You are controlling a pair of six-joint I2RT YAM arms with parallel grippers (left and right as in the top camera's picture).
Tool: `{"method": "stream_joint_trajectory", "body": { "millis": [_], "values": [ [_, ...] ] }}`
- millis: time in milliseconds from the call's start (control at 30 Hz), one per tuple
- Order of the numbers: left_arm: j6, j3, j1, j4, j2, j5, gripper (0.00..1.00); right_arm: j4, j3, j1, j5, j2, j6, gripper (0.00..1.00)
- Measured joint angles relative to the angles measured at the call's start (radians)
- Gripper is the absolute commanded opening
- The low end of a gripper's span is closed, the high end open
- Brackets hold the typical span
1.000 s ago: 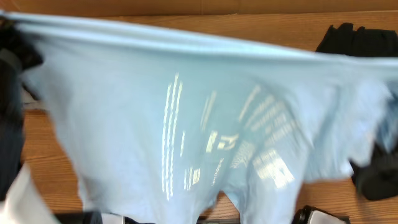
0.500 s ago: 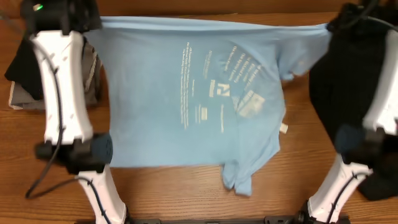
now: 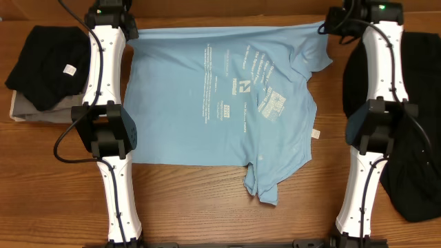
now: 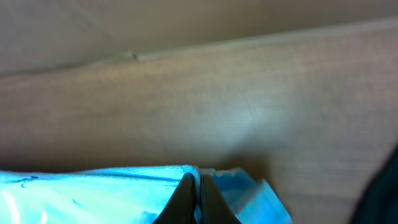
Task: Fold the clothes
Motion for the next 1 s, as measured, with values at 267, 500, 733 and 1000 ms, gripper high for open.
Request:
{"method": "stream_joint_trajectory", "body": {
  "millis": [267,500,733,1000],
  "values": [
    [0.001,0.000,0.010,0.028,0.005,0.001,0.04,0.066,0.000,0.026,0.032,0.000,0.055,0.04],
    [0.005,0.000,0.013,-0.155,0.005,0.048,0.04,-0.094,0.003,0.025,0.044,0.000,0.085,0.04],
    [0.005,0.023,0.021,-0.390,0.005,0.126,0.04,-0.356,0.013,0.019,0.061,-0.038,0.096,0.04],
    [0.013,0.045,0.026,-0.558,0.005,0.137,0.04,-0.646,0.027,0.015,0.068,-0.113,0.099,0.04]
  ]
}}
